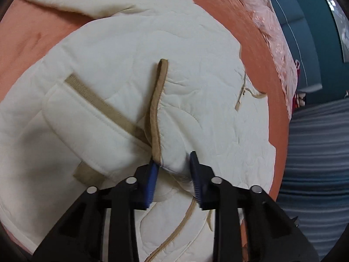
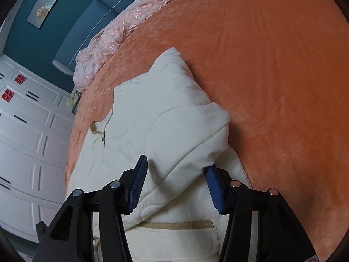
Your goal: Fold large clothes
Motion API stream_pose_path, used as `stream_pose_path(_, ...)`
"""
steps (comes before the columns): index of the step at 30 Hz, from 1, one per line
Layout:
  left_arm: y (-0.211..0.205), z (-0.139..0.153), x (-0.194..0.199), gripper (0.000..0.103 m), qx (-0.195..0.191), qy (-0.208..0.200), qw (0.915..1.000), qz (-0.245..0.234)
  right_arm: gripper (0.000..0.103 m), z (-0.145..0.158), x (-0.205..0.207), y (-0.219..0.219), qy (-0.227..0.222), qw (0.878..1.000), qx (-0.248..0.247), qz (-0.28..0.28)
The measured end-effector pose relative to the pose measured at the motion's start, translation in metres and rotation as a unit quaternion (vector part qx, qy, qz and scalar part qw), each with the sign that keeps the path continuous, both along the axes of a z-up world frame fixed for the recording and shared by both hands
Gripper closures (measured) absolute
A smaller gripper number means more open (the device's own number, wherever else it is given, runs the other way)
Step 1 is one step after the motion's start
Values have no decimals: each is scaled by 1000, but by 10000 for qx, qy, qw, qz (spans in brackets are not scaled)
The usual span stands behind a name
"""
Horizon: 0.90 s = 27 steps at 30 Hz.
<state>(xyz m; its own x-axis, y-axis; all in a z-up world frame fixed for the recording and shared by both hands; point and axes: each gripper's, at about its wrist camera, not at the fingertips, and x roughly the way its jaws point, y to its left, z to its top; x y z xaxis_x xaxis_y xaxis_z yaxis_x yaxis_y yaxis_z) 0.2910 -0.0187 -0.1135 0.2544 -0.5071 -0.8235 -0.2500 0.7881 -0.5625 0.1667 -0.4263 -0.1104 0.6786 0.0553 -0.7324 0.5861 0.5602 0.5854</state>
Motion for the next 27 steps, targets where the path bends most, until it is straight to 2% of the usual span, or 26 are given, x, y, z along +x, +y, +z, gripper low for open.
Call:
stream_pose_path(1, -1, 5, 3, 76, 12, -81, 10000, 16, 56, 2, 4, -1, -27, 10000, -31, 13)
stream_pose_path(2, -3, 10, 7, 77, -11, -159, 9999, -39, 62, 4, 8, 0, -42, 9999, -84, 46)
stream_pose_path(3, -6, 13, 11, 81, 46, -221, 9996, -141, 71, 5, 11, 0, -42, 9999, -131, 93)
stream_pose_path(5, -14, 23, 23, 97, 272, -520, 9977, -350, 84, 6, 18, 3, 7, 9995, -222, 207)
stream_pose_path(6, -16, 30, 29, 98, 457, -698, 9956, -424, 89, 8, 22, 5, -4, 9993, -252, 282)
stream_pose_path(10, -7, 69, 53, 99, 1001, -1595, 9806, -547, 92, 30, 29, 20, -317, 9963, -564, 559)
stream_pose_path(12, 1, 76, 62, 99, 1268, -1829, 9733, -557, 92, 37, 38, 35, -382, 9929, -771, 818)
stream_pose_path(15, 6, 53, 70, 99, 1762, -1720, 9674, -594, 92, 23, 58, 62, 57, 9834, -1382, 1171)
stream_pose_path(18, 8, 9, 69, 99, 2065, -1283, 9677, -667, 93, -14, 64, 69, 533, 9810, -1419, 1212)
stream_pose_path(21, 14, -22, 63, 98, 2033, -1076, 9712, -619, 93, -33, 56, 68, 497, 9829, -1319, 1184)
stream_pose_path(23, 11, -25, 60, 96, 2171, -1204, 9667, -614, 91, -26, 51, 66, 497, 9831, -1278, 1216)
stream_pose_path(25, 8, -18, 57, 94, 2346, -1287, 9612, -664, 82, -8, 37, 65, 414, 9840, -1253, 1200)
stream_pose_path(27, 13, -2, 51, 81, 2488, -1422, 9560, -631, 81, 15, 14, 64, 276, 9822, -1475, 1130)
